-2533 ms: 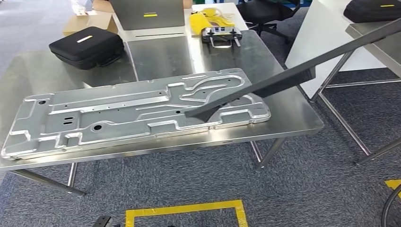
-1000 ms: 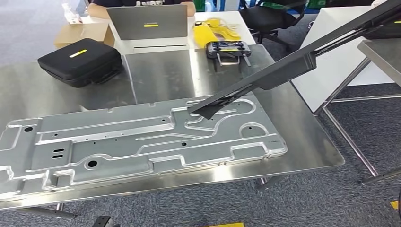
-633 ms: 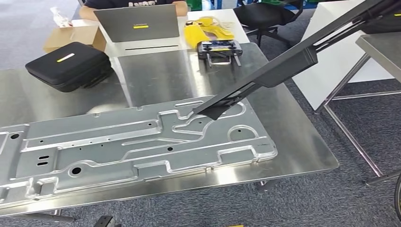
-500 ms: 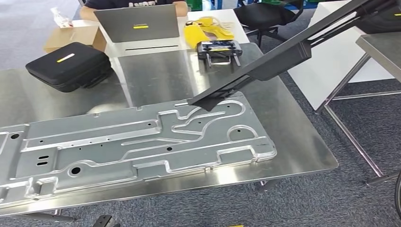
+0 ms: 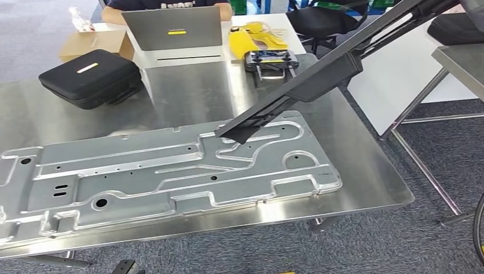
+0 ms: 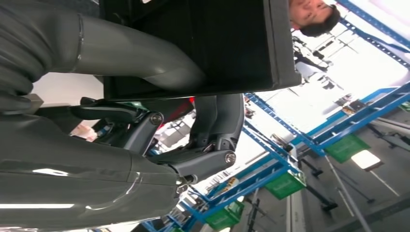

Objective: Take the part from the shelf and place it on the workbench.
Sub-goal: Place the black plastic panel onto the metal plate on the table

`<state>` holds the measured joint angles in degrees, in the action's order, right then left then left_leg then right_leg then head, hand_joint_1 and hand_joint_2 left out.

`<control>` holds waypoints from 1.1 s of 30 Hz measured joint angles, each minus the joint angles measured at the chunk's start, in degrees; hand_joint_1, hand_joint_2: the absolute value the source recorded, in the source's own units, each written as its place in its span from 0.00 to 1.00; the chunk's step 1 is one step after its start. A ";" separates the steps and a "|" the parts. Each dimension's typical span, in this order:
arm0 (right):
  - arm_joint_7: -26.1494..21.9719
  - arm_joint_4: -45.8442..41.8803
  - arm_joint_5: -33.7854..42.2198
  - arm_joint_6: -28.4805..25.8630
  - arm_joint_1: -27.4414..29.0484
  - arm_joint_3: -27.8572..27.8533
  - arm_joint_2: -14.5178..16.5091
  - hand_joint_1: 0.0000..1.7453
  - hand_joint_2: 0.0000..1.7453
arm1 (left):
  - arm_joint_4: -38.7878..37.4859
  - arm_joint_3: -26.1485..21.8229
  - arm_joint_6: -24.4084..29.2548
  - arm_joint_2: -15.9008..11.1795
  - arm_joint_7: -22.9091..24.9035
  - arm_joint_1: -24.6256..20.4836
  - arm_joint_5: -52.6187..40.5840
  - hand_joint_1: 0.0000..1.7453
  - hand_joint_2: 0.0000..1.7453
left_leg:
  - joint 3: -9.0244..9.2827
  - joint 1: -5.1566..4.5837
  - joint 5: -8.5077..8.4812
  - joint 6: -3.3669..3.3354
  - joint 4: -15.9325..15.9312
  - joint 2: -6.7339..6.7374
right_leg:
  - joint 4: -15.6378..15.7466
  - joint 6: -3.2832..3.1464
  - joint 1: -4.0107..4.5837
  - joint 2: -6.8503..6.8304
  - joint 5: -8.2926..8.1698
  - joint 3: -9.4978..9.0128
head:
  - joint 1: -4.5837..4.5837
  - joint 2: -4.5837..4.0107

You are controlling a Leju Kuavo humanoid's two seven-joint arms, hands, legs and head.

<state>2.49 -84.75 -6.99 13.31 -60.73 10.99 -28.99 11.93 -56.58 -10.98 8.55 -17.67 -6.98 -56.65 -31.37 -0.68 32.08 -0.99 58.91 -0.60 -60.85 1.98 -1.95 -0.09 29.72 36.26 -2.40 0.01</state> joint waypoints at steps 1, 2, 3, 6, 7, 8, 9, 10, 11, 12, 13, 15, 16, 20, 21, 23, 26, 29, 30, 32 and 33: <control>-0.30 0.70 0.03 0.02 -0.42 0.05 0.07 1.00 1.00 | 0.00 0.03 -0.05 -0.01 0.09 -0.05 -0.23 0.00 1.00 | 0.00 -0.01 0.00 0.00 0.04 0.00 | 0.02 0.01 -0.01 -0.02 -0.01 -0.04 | 0.00 0.01; -0.68 1.56 -0.03 0.03 -0.98 0.08 0.14 1.00 1.00 | 0.00 0.05 -0.12 -0.01 0.20 -0.12 -0.44 0.00 1.00 | 0.00 -0.03 0.01 -0.01 0.07 0.00 | 0.04 0.02 -0.03 -0.04 -0.02 -0.07 | 0.00 0.00; -1.18 2.60 -0.28 -0.03 -1.66 0.11 0.24 1.00 1.00 | 0.00 0.08 -0.23 -0.01 0.34 -0.21 -0.71 0.00 1.00 | -0.01 -0.05 0.02 -0.01 0.10 0.00 | 0.05 0.03 -0.05 -0.04 -0.02 -0.10 | 0.00 0.00; -3.33 5.74 -2.50 -1.07 -3.21 0.11 1.30 1.00 1.00 | 0.00 0.21 -0.46 -0.01 0.80 -0.61 -1.40 0.00 1.00 | 0.02 -0.08 0.04 -0.04 0.12 0.00 | 0.07 0.05 -0.10 -0.02 -0.03 -0.15 | 0.00 -0.01; -4.07 6.49 -3.51 -1.61 -3.25 0.10 2.01 1.00 1.00 | 0.00 0.27 -0.48 0.00 0.94 -0.78 -1.53 0.00 1.00 | 0.04 -0.09 0.05 -0.04 0.12 0.01 | 0.08 0.06 -0.11 -0.01 -0.05 -0.17 | 0.00 -0.01; -4.68 7.00 -4.43 -2.13 -3.03 0.09 2.82 1.00 1.00 | 0.00 0.33 -0.48 0.01 1.03 -0.96 -1.61 0.00 1.00 | 0.07 -0.10 0.06 -0.05 0.12 0.03 | 0.09 0.07 -0.11 0.01 -0.06 -0.17 | 0.00 -0.01; -5.14 7.32 -5.25 -2.59 -2.65 0.09 3.67 1.00 1.00 | 0.00 0.42 -0.48 0.01 1.10 -1.13 -1.65 0.00 1.00 | 0.09 -0.11 0.06 -0.05 0.13 0.04 | 0.09 0.08 -0.12 0.03 -0.07 -0.18 | 0.00 -0.01; -5.57 7.58 -5.95 -2.98 -2.16 0.07 4.54 1.00 1.00 | 0.00 0.51 -0.48 0.02 1.15 -1.27 -1.65 0.00 1.00 | 0.11 -0.11 0.06 -0.05 0.13 0.05 | 0.09 0.08 -0.12 0.03 -0.07 -0.18 | 0.00 -0.01; -5.96 7.77 -6.48 -3.29 -1.62 0.00 5.38 1.00 1.00 | 0.00 0.62 -0.48 0.02 1.18 -1.36 -1.64 0.00 1.00 | 0.12 -0.11 0.06 -0.05 0.13 0.05 | 0.09 0.08 -0.12 0.03 -0.07 -0.18 | 0.00 0.00; -6.35 7.92 -6.92 -3.51 -1.08 -0.07 6.15 1.00 1.00 | 0.00 0.72 -0.47 0.02 1.22 -1.40 -1.64 0.00 1.00 | 0.12 -0.11 0.06 -0.05 0.13 0.04 | 0.09 0.08 -0.11 0.03 -0.07 -0.18 | 0.00 0.01; -6.82 8.02 -7.34 -3.72 -0.50 -0.16 6.94 1.00 1.00 | 0.00 0.82 -0.44 0.02 1.25 -1.41 -1.60 0.00 1.00 | 0.12 -0.10 0.05 -0.05 0.13 0.04 | 0.09 0.08 -0.11 0.02 -0.07 -0.19 | 0.00 0.01; -7.61 7.85 -8.42 -4.54 1.03 -0.40 8.68 1.00 1.00 | 0.00 0.96 -0.32 0.02 1.29 -1.40 -1.47 0.00 1.00 | 0.13 -0.08 0.05 -0.05 0.13 0.05 | 0.09 0.08 -0.07 0.04 -0.07 -0.20 | 0.00 0.01; -7.89 7.55 -8.98 -5.13 2.03 -0.52 9.63 1.00 1.00 | 0.00 1.00 -0.24 0.02 1.28 -1.40 -1.40 0.00 1.00 | 0.14 -0.06 0.05 -0.05 0.13 0.05 | 0.09 0.08 -0.05 0.06 -0.07 -0.20 | 0.00 0.01; -8.66 6.79 -9.91 -6.33 5.53 -0.98 12.54 1.00 1.00 | 0.00 1.12 -0.14 0.01 1.21 -1.37 -1.31 0.00 1.00 | 0.15 -0.05 0.05 -0.05 0.13 0.04 | 0.09 0.08 -0.03 0.03 -0.07 -0.20 | 0.00 -0.01; -8.88 6.81 -9.91 -6.35 5.92 -1.17 12.98 1.00 1.00 | 0.00 1.16 -0.13 0.01 1.21 -1.32 -1.31 0.00 1.00 | 0.14 -0.06 0.05 -0.05 0.13 0.04 | 0.09 0.08 -0.03 0.01 -0.07 -0.20 | 0.00 -0.01; -9.31 6.91 -9.90 -6.33 6.20 -1.62 13.67 1.00 1.00 | 0.00 1.26 -0.13 -0.01 1.16 -1.26 -1.31 0.00 1.00 | 0.13 -0.06 0.05 -0.05 0.13 0.04 | 0.09 0.08 -0.05 0.01 -0.07 -0.21 | 0.00 -0.01; -9.86 7.22 -9.90 -6.23 6.07 -2.34 14.28 1.00 1.00 | 0.00 1.37 -0.03 -0.01 1.05 -1.22 -1.30 0.00 1.00 | 0.12 -0.08 0.06 -0.05 0.13 0.04 | 0.10 0.08 -0.08 0.01 -0.07 -0.22 | 0.00 -0.01; -10.43 7.69 -9.79 -6.15 5.78 -3.07 14.67 1.00 1.00 | 0.00 1.41 0.03 -0.05 0.91 -1.07 -1.23 0.00 1.00 | 0.13 -0.12 0.06 -0.05 0.13 0.04 | 0.10 0.08 -0.12 0.00 -0.07 -0.23 | 0.00 0.00; -10.64 7.81 -9.69 -6.14 5.70 -3.35 14.76 1.00 1.00 | 0.00 1.41 0.03 -0.06 0.81 -1.00 -1.19 0.00 1.00 | 0.13 -0.12 0.06 -0.05 0.14 0.04 | 0.10 0.08 -0.13 0.00 -0.07 -0.24 | 0.00 0.00; -11.14 7.92 -9.37 -6.14 5.64 -3.97 14.93 1.00 1.00 | 0.00 1.41 0.02 -0.07 0.56 -0.83 -1.13 0.00 1.00 | 0.14 -0.12 0.06 -0.05 0.14 0.04 | 0.10 0.08 -0.13 0.00 -0.07 -0.24 | 0.00 -0.01; -11.41 7.94 -9.20 -6.14 5.64 -4.30 15.02 1.00 1.00 | 0.00 1.41 0.02 -0.07 0.43 -0.76 -1.12 0.00 1.00 | 0.14 -0.13 0.06 -0.05 0.14 0.04 | 0.10 0.08 -0.13 0.00 -0.07 -0.24 | 0.00 -0.01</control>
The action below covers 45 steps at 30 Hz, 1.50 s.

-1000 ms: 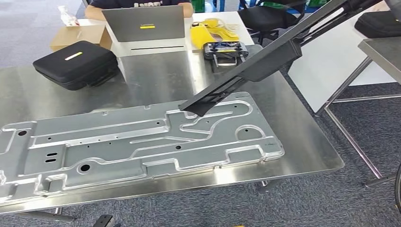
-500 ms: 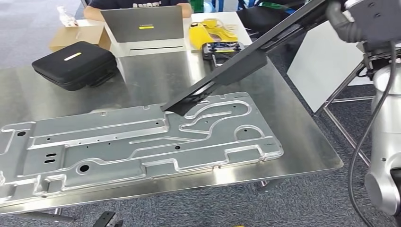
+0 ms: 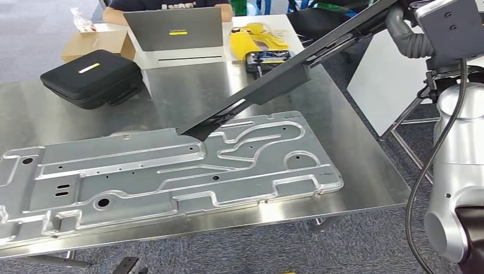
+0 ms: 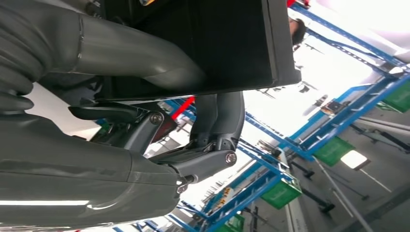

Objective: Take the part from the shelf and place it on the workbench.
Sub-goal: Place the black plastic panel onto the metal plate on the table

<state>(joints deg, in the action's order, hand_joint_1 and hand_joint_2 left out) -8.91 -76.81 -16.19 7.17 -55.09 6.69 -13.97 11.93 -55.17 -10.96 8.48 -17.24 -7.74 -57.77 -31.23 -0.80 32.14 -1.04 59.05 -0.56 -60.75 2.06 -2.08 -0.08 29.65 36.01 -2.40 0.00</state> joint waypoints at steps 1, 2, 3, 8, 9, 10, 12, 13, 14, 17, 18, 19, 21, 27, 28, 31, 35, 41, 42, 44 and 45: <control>-0.30 0.00 0.19 -0.01 0.01 -0.33 0.09 1.00 1.00 | 0.00 0.00 -0.01 0.00 -0.11 0.06 0.02 0.00 1.00 | 0.00 0.00 0.00 0.00 0.00 0.00 | 0.00 0.00 0.00 0.00 0.00 0.00 | 0.00 0.00; -0.62 0.00 0.37 -0.01 0.02 -0.68 0.20 1.00 1.00 | 0.00 0.00 -0.01 0.00 -0.20 0.11 0.04 0.00 1.00 | 0.00 0.00 0.00 0.00 0.00 0.00 | 0.00 0.00 0.00 0.00 0.00 0.00 | 0.00 0.00; -0.95 -0.01 0.57 -0.02 0.04 -1.06 0.33 1.00 1.00 | 0.00 0.00 -0.01 0.00 -0.27 0.15 0.09 0.00 1.00 | 0.00 0.00 0.00 0.00 0.00 0.00 | 0.00 0.00 0.00 0.00 0.00 0.00 | 0.00 0.00; -2.22 -0.09 1.07 -0.01 0.08 -2.82 1.58 1.00 1.00 | 0.00 0.00 0.01 -0.08 -0.40 0.23 0.52 0.00 1.00 | 0.00 0.00 0.00 0.00 0.00 0.00 | 0.00 0.00 0.01 0.01 0.00 0.00 | 0.00 0.00; -2.32 -0.14 1.06 -0.01 0.07 -3.07 1.98 1.00 1.00 | 0.00 0.00 0.01 -0.14 -0.40 0.23 0.54 0.00 1.00 | 0.00 0.00 0.00 0.00 0.00 0.00 | 0.00 0.00 0.01 0.02 0.00 0.00 | 0.00 0.00; -2.36 -0.21 1.05 0.00 0.06 -3.26 2.40 1.00 1.00 | 0.00 0.00 0.01 -0.22 -0.40 0.22 0.55 0.00 1.00 | 0.01 0.00 0.00 0.00 0.00 0.00 | 0.00 0.00 0.01 0.02 0.00 0.00 | 0.00 0.00; -2.37 -0.34 1.02 0.00 0.04 -3.45 3.38 1.00 1.00 | 0.00 0.00 0.01 -0.40 -0.40 0.20 0.60 0.00 1.00 | 0.01 0.01 0.00 0.00 -0.01 0.00 | 0.00 0.00 0.01 0.03 0.00 -0.01 | 0.00 0.01; -2.37 -0.40 0.97 0.00 0.04 -3.45 3.90 1.00 1.00 | 0.00 0.00 0.01 -0.48 -0.40 0.19 0.62 0.00 1.00 | 0.02 0.01 0.00 0.00 -0.01 0.00 | 0.00 0.00 0.02 0.04 0.00 -0.01 | 0.00 0.01; -2.38 -0.44 0.90 0.00 0.03 -3.44 4.48 1.00 1.00 | 0.00 0.00 -0.02 -0.55 -0.41 0.16 0.64 0.00 1.00 | 0.02 0.01 0.00 0.00 -0.01 0.00 | 0.00 -0.01 0.02 0.04 0.00 -0.02 | 0.00 0.01; -2.42 -0.48 0.53 0.02 -0.12 -3.33 6.35 1.00 1.00 | 0.00 0.00 -0.26 -0.72 -0.49 0.04 0.66 0.00 1.00 | 0.03 0.01 -0.01 0.01 -0.01 0.00 | 0.00 -0.01 0.03 0.04 0.00 -0.03 | 0.00 0.00; -2.45 -0.48 0.36 0.03 -0.21 -3.28 6.93 1.00 1.00 | 0.00 0.00 -0.36 -0.75 -0.54 -0.02 0.66 0.00 1.00 | 0.03 0.01 -0.01 0.01 -0.01 0.00 | 0.00 -0.01 0.03 0.03 0.00 -0.03 | 0.00 0.00; -2.48 -0.48 0.20 0.04 -0.30 -3.23 7.49 1.00 1.00 | 0.00 0.00 -0.43 -0.77 -0.62 -0.08 0.66 0.00 1.00 | 0.03 0.01 -0.01 0.01 -0.01 0.00 | 0.00 -0.01 0.02 0.03 0.00 -0.04 | 0.00 0.00; -2.50 -0.42 -0.03 0.05 -0.54 -3.10 8.50 1.00 1.00 | 0.00 0.00 -0.48 -0.79 -0.77 -0.23 0.66 0.00 1.00 | 0.03 0.02 -0.01 0.01 -0.01 0.00 | 0.00 -0.01 0.02 0.02 0.00 -0.04 | 0.00 0.00; -2.88 0.20 -0.28 0.36 -1.02 -2.49 10.64 1.00 1.00 | 0.00 0.00 -0.51 -0.80 -1.04 -0.59 0.73 0.00 1.00 | 0.03 0.01 0.00 0.01 -0.01 0.00 | 0.00 -0.01 0.01 0.02 0.00 -0.06 | 0.00 0.00; -3.01 0.34 -0.32 0.45 -1.01 -2.37 10.92 1.00 1.00 | 0.00 0.00 -0.51 -0.81 -1.09 -0.61 0.77 0.00 1.00 | 0.03 0.00 0.00 0.01 0.00 0.00 | 0.00 -0.01 0.01 0.02 0.00 -0.06 | 0.00 0.00; -3.44 0.89 -0.42 0.58 -0.92 -2.16 11.63 1.00 1.00 | 0.00 0.00 -0.51 -0.81 -1.25 -0.65 0.89 0.00 1.00 | 0.03 0.00 0.00 0.01 0.00 0.00 | 0.01 -0.01 0.00 0.01 0.00 -0.06 | 0.00 0.01; -4.35 1.79 -0.32 0.56 -0.46 -2.09 12.29 1.00 1.00 | 0.00 -0.01 -0.34 -0.85 -1.49 -0.69 1.04 0.00 1.00 | 0.04 0.00 0.00 0.01 0.00 0.00 | 0.01 -0.01 0.01 0.02 0.00 -0.06 | 0.00 0.00; -5.78 3.34 -0.01 0.30 1.16 -2.11 12.70 1.00 1.00 | 0.00 0.00 0.20 -1.01 -2.35 -0.75 1.13 0.00 1.00 | 0.04 0.00 0.00 0.01 0.00 0.00 | 0.01 -0.01 0.01 0.02 0.00 -0.06 | 0.00 0.00; -5.99 3.60 0.01 0.20 1.48 -2.13 12.72 1.00 1.00 | 0.00 0.00 0.27 -1.04 -2.51 -0.75 1.11 0.00 1.00 | 0.04 0.01 0.00 0.01 0.00 0.00 | 0.01 -0.01 0.01 0.02 0.00 -0.06 | 0.00 0.00; -6.40 4.07 0.02 -0.02 2.10 -2.25 12.73 1.00 1.00 | 0.00 0.00 0.49 -1.10 -2.87 -0.75 1.08 0.00 1.00 | 0.04 0.01 0.00 0.01 0.00 0.00 | 0.01 -0.01 0.01 0.02 0.00 -0.06 | 0.00 0.00; -6.58 4.29 0.02 -0.13 2.41 -2.34 12.73 1.00 1.00 | 0.00 0.01 0.60 -1.14 -3.08 -0.75 1.05 0.00 1.00 | 0.04 0.00 0.00 0.01 0.00 0.00 | 0.01 -0.01 0.01 0.02 0.00 -0.06 | 0.00 0.00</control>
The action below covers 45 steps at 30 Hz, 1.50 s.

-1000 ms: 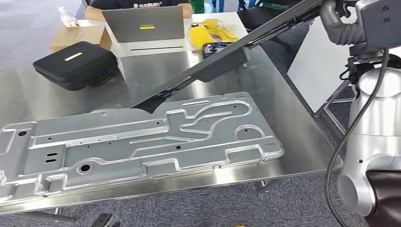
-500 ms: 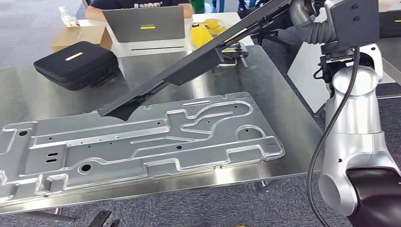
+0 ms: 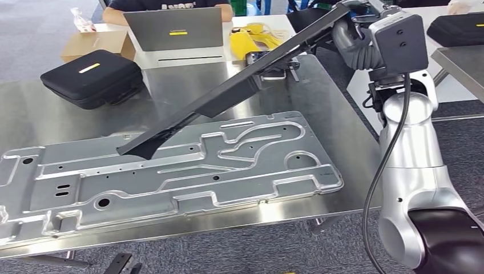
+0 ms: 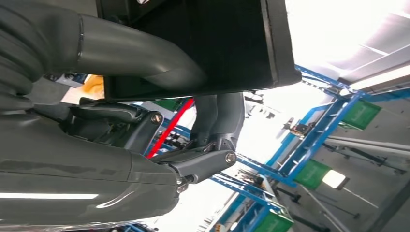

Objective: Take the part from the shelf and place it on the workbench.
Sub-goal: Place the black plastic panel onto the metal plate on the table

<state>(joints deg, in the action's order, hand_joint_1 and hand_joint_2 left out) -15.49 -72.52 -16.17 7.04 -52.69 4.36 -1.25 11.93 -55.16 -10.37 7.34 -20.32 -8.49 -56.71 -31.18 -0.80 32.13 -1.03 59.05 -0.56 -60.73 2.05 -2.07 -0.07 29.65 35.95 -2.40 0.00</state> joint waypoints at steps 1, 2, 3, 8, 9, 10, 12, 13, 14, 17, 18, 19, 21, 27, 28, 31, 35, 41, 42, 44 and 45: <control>-0.17 0.22 0.00 -0.09 0.30 -0.10 0.00 1.00 1.00 | 0.00 0.01 0.07 -0.04 -0.20 0.00 -0.02 0.00 1.00 | 0.00 0.00 0.00 0.00 0.00 0.00 | 0.00 0.00 0.00 0.00 0.00 0.00 | 0.00 0.00; -0.35 0.43 0.00 -0.15 0.58 -0.19 0.00 1.00 1.00 | 0.00 0.02 0.12 -0.09 -0.33 0.00 -0.04 0.00 1.00 | 0.00 0.00 0.00 0.00 0.00 0.00 | 0.00 0.00 0.00 0.00 0.00 0.00 | 0.00 0.00; -0.54 0.63 0.02 -0.21 0.85 -0.28 0.00 1.00 1.00 | 0.00 0.03 0.18 -0.14 -0.41 -0.01 -0.07 0.00 1.00 | 0.00 0.00 0.00 0.00 0.00 0.00 | 0.00 0.00 0.00 0.01 0.00 0.00 | 0.00 0.00; -1.21 1.51 0.24 -0.39 1.87 -1.04 0.02 0.75 0.75 | 0.00 0.07 0.58 -0.31 -0.62 -0.07 -0.43 0.00 1.00 | 0.00 0.00 0.00 0.00 0.00 0.00 | 0.00 0.00 0.00 0.00 0.00 0.00 | 0.00 0.01; -1.35 1.68 0.31 -0.43 2.04 -1.21 0.02 0.50 0.50 | 0.00 0.08 0.68 -0.33 -0.70 -0.08 -0.45 0.00 1.00 | 0.00 0.00 0.00 0.00 0.00 0.00 | 0.00 0.00 0.00 0.01 0.00 0.00 | 0.00 0.01; -1.50 1.80 0.39 -0.48 2.21 -1.36 0.02 0.25 0.25 | 0.00 0.09 0.79 -0.36 -0.79 -0.09 -0.48 0.00 1.00 | 0.01 0.00 0.00 0.00 0.00 0.00 | 0.00 0.00 0.00 0.01 0.00 0.00 | 0.00 0.00; -1.73 1.93 0.52 -0.54 2.52 -1.63 0.02 0.00 0.00 | 0.00 0.12 1.03 -0.41 -0.93 -0.13 -0.52 0.00 1.00 | 0.01 0.00 0.00 0.00 0.00 0.00 | 0.00 0.00 0.00 0.01 0.00 0.00 | 0.00 0.01; -1.79 1.98 0.57 -0.55 2.62 -1.76 0.02 0.00 0.00 | 0.00 0.13 1.17 -0.44 -0.97 -0.16 -0.54 0.00 1.00 | 0.01 0.00 0.00 0.00 0.00 0.00 | 0.00 0.00 0.00 0.01 0.00 0.00 | 0.00 0.01; -1.82 2.03 0.61 -0.60 2.68 -1.91 0.03 0.00 0.00 | 0.00 0.14 1.35 -0.48 -1.00 -0.19 -0.60 0.00 1.00 | 0.01 0.00 0.00 0.00 0.00 0.00 | 0.00 0.00 0.00 0.01 0.00 0.00 | 0.00 0.01; -1.87 2.11 0.68 -0.71 2.72 -2.40 0.05 0.00 0.00 | 0.00 0.16 1.89 -0.57 -1.02 -0.27 -0.91 0.00 0.25 | 0.01 0.00 0.00 0.00 0.00 0.00 | 0.00 0.00 0.00 0.01 0.00 0.00 | 0.00 0.01; -1.89 2.13 0.69 -0.72 2.72 -2.51 0.05 0.00 0.00 | 0.00 0.16 2.07 -0.61 -1.02 -0.30 -0.99 0.00 0.00 | 0.01 0.00 0.00 0.00 0.00 0.00 | 0.00 0.00 0.00 0.02 0.00 0.00 | 0.00 0.01; -1.90 2.14 0.69 -0.72 2.73 -2.60 0.06 0.00 0.00 | 0.00 0.17 2.26 -0.63 -1.02 -0.36 -1.08 0.00 0.00 | 0.02 0.00 0.00 0.00 0.00 0.00 | 0.00 0.00 0.00 0.02 0.00 0.00 | 0.00 0.01; -1.95 2.16 0.71 -0.72 2.74 -2.84 0.10 0.00 0.00 | 0.00 0.22 2.77 -0.68 -0.98 -0.48 -1.29 0.00 0.00 | 0.03 -0.01 0.00 0.00 0.00 0.00 | 0.00 0.00 0.00 0.02 0.00 -0.01 | 0.00 0.01; -2.04 2.16 0.74 -0.68 3.23 -3.45 0.28 0.00 0.00 | 0.00 0.37 3.48 -0.70 -0.83 -0.66 -1.58 0.00 0.00 | 0.03 0.00 0.00 0.00 0.00 0.00 | 0.01 0.00 0.00 0.01 0.00 -0.02 | 0.00 0.00; -2.09 2.16 0.75 -0.66 3.41 -3.58 0.32 0.00 0.00 | 0.00 0.40 3.60 -0.70 -0.78 -0.67 -1.58 0.00 0.00 | 0.03 0.00 0.00 0.00 0.00 0.00 | 0.01 0.00 0.00 0.01 0.00 -0.03 | 0.00 0.00; -2.37 2.16 0.80 -0.57 3.85 -3.98 0.43 0.00 0.00 | 0.00 0.43 3.72 -0.70 -0.61 -0.67 -1.57 0.00 0.00 | 0.03 -0.01 0.00 0.00 0.00 0.00 | 0.01 0.00 -0.01 0.01 0.00 -0.03 | 0.00 0.00; -2.53 2.16 0.83 -0.51 4.13 -4.36 0.50 0.00 0.00 | 0.00 0.43 3.72 -0.72 -0.36 -0.68 -1.50 0.00 0.00 | 0.04 -0.01 0.00 0.00 0.00 0.00 | 0.01 0.00 -0.01 0.01 0.00 -0.03 | 0.00 0.00; -2.62 2.16 0.68 -0.51 4.43 -5.25 0.52 0.00 0.00 | 0.00 0.45 3.63 -0.72 -0.22 -0.68 -1.49 0.00 0.00 | 0.04 -0.01 0.00 0.00 0.00 0.00 | 0.01 0.00 -0.01 0.02 0.00 -0.03 | 0.00 0.00; -2.63 2.16 0.56 -0.51 4.49 -5.38 0.52 0.00 0.00 | 0.00 0.45 3.62 -0.72 -0.20 -0.68 -1.46 0.00 0.00 | 0.05 -0.01 0.00 0.00 0.00 0.00 | 0.01 0.00 -0.01 0.02 0.00 -0.04 | 0.00 0.01; -2.63 2.16 0.18 -0.50 4.67 -5.55 0.52 0.00 0.00 | 0.00 0.45 3.61 -0.72 -0.14 -0.68 -1.37 0.00 0.00 | 0.06 -0.01 0.00 0.00 0.00 0.00 | 0.01 0.00 -0.01 0.03 0.00 -0.04 | 0.00 0.01; -2.63 2.16 -0.04 -0.50 4.79 -5.63 0.52 0.00 0.00 | 0.00 0.45 3.61 -0.72 -0.10 -0.68 -1.32 0.00 0.00 | 0.07 -0.02 0.00 0.00 0.00 0.00 | 0.01 0.00 -0.01 0.03 0.00 -0.05 | 0.00 0.01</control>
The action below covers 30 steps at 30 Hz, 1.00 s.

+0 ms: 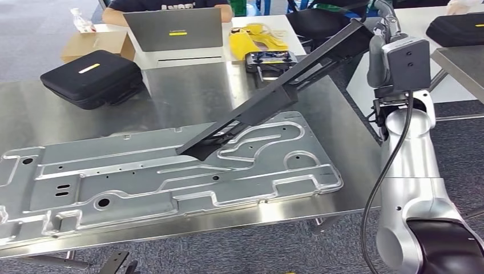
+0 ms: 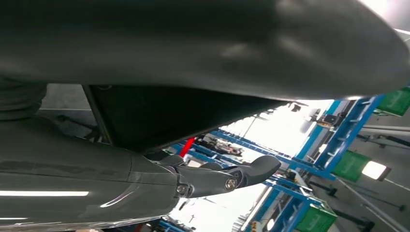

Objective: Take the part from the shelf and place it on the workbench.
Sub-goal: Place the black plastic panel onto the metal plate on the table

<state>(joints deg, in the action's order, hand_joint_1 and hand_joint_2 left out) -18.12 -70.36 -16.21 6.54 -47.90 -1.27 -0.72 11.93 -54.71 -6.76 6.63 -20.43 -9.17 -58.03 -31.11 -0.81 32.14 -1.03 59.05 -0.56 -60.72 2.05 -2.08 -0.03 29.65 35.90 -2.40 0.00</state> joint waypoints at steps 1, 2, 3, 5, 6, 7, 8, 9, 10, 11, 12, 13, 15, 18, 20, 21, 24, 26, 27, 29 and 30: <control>0.00 0.00 -0.17 0.00 0.14 -0.08 0.00 0.00 0.00 | 0.00 0.00 -0.01 0.00 0.02 0.00 0.03 0.00 0.00 | 0.01 0.00 0.00 0.00 0.00 0.00 | 0.00 0.00 0.00 0.00 0.00 0.00 | 0.00 0.00; 0.00 0.00 -0.28 0.00 0.30 -0.15 0.00 0.00 0.00 | 0.00 0.00 -0.02 0.00 0.03 0.00 0.06 0.00 0.00 | 0.01 0.00 0.00 0.00 0.00 0.00 | 0.00 0.00 0.00 0.00 0.00 -0.01 | 0.00 0.00; 0.00 0.01 -0.35 0.00 0.51 -0.21 0.00 0.00 0.00 | 0.00 0.01 -0.05 0.00 0.03 0.00 0.07 0.00 0.00 | 0.02 0.00 0.00 0.00 0.00 0.00 | 0.00 0.00 0.00 0.00 0.00 -0.01 | 0.00 0.00; -0.01 0.06 -0.48 0.00 0.92 -0.40 0.00 0.00 0.00 | 0.00 0.02 -0.11 -0.01 0.04 -0.01 0.07 0.00 0.00 | 0.02 0.00 0.00 0.00 0.00 0.00 | 0.00 0.00 0.00 0.01 0.00 -0.02 | 0.00 0.00; -0.02 0.12 -0.55 0.00 1.10 -0.53 0.00 0.00 0.00 | 0.00 0.02 -0.15 -0.01 0.05 -0.01 0.07 0.00 0.00 | 0.03 0.00 0.00 0.00 0.00 0.00 | 0.00 0.00 0.00 0.01 0.00 -0.02 | 0.00 0.00; -0.03 0.20 -0.62 0.00 1.23 -0.68 0.00 0.00 0.00 | 0.00 0.03 -0.16 -0.01 0.05 -0.01 0.07 0.00 0.00 | 0.03 0.00 0.00 0.00 0.00 0.00 | 0.00 0.00 0.00 0.01 0.00 -0.02 | 0.00 0.00; -0.04 0.31 -0.68 0.00 1.35 -0.85 0.00 0.00 0.00 | 0.00 0.04 -0.17 -0.01 0.05 -0.02 0.07 0.00 0.00 | 0.03 0.00 0.00 0.00 0.00 0.00 | 0.00 0.00 0.00 0.01 0.00 -0.02 | 0.00 0.00; -0.07 0.43 -0.75 -0.01 1.46 -1.02 0.00 0.00 0.00 | 0.00 0.05 -0.17 -0.01 0.07 -0.02 0.07 0.00 0.00 | 0.03 0.00 0.00 0.00 0.00 0.00 | 0.00 0.00 0.00 0.01 0.00 -0.03 | 0.00 0.00; -0.13 0.55 -0.83 -0.01 1.59 -1.22 0.00 0.00 0.00 | 0.00 0.08 -0.17 -0.01 0.09 -0.03 0.07 0.00 0.00 | 0.04 0.00 0.00 0.00 0.00 0.00 | 0.00 0.00 0.00 0.01 0.00 -0.03 | 0.00 0.00; -0.19 0.66 -0.90 -0.02 1.74 -1.43 0.00 0.00 0.00 | 0.00 0.12 -0.17 -0.01 0.13 -0.03 0.07 0.00 0.00 | 0.04 0.00 0.00 0.00 0.00 0.00 | 0.00 0.00 0.00 0.01 0.00 -0.03 | 0.00 -0.01; -0.26 0.73 -0.96 -0.03 1.91 -1.62 0.00 0.00 0.00 | 0.00 0.18 -0.17 0.00 0.17 -0.04 0.07 0.00 0.00 | 0.05 0.00 0.00 0.00 0.00 0.00 | 0.00 0.00 0.00 0.01 0.00 -0.04 | 0.00 0.00; -0.31 0.78 -0.99 -0.03 2.08 -1.80 0.00 0.00 0.00 | 0.00 0.25 -0.17 0.00 0.20 -0.04 0.07 0.00 0.00 | 0.05 0.00 0.00 0.00 0.00 0.00 | 0.00 0.00 0.00 0.01 0.00 -0.04 | 0.00 0.00; -0.37 0.85 -1.02 -0.07 2.44 -2.10 0.00 0.00 0.00 | 0.00 0.48 -0.17 0.00 0.21 -0.04 0.07 0.00 0.00 | 0.05 0.00 0.00 0.00 0.00 0.00 | 0.00 0.00 0.00 0.01 0.00 -0.04 | 0.00 0.00; -0.48 0.90 -1.07 -0.11 3.07 -2.50 0.00 0.00 0.00 | 0.00 0.81 -0.17 0.00 0.22 -0.04 0.07 0.00 0.00 | 0.05 0.00 0.00 0.00 0.00 0.00 | 0.00 0.00 0.00 0.01 0.00 -0.04 | 0.00 0.00; -0.57 0.90 -1.11 -0.11 3.52 -2.63 0.00 0.00 0.00 | 0.00 0.95 -0.17 0.00 0.23 -0.03 0.07 0.00 0.00 | 0.05 0.00 0.00 0.00 0.00 0.00 | 0.00 0.00 0.00 0.01 0.00 -0.04 | 0.00 0.00; -0.61 0.90 -1.15 -0.11 3.71 -2.64 0.00 0.00 0.00 | 0.00 0.98 -0.17 -0.01 0.23 -0.03 0.07 0.00 0.00 | 0.05 0.00 0.00 0.00 0.00 0.00 | 0.00 0.00 0.00 0.01 0.00 -0.04 | 0.00 0.00; -0.70 0.90 -1.44 -0.01 4.14 -2.66 0.00 0.00 0.00 | 0.00 1.05 -0.17 0.01 0.23 -0.03 0.13 0.00 0.00 | 0.05 0.00 0.01 0.00 0.00 0.00 | 0.01 0.00 0.00 0.01 0.00 -0.05 | 0.00 0.01; -0.72 0.90 -1.73 0.07 4.50 -2.66 0.02 0.00 0.00 | 0.00 1.07 -0.17 0.01 0.23 -0.02 0.20 0.00 0.00 | 0.05 0.00 0.01 0.00 0.00 0.00 | 0.01 0.00 0.00 0.00 0.00 -0.06 | 0.00 0.00; -0.72 0.90 -1.85 0.09 4.71 -2.66 0.04 0.00 0.00 | 0.00 1.07 -0.17 0.01 0.23 -0.02 0.22 0.00 0.00 | 0.05 0.00 0.01 0.00 0.00 0.00 | 0.00 0.00 0.00 0.00 0.00 -0.07 | 0.00 0.01; -0.62 0.89 -2.05 0.12 5.09 -2.65 0.13 0.00 0.00 | 0.00 1.07 -0.17 0.01 0.22 -0.01 0.29 0.00 0.00 | 0.05 0.00 0.01 0.00 0.00 0.00 | 0.00 0.00 0.00 0.00 0.00 -0.07 | 0.00 0.00; -0.48 0.88 -2.16 0.14 5.27 -2.63 0.20 0.00 0.00 | 0.00 1.07 -0.17 0.01 0.22 -0.01 0.37 0.00 0.00 | 0.05 0.00 0.01 0.00 0.00 0.00 | 0.00 0.00 0.00 0.00 0.00 -0.08 | 0.00 0.01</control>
<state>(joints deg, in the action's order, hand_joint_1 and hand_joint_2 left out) -18.59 -69.48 -18.37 6.67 -42.62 -3.90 -0.52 11.93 -53.64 -6.93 6.64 -20.21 -9.18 -57.66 -31.07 -0.81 32.14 -1.03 59.05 -0.56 -60.72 2.05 -2.08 -0.03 29.65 35.83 -2.40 0.01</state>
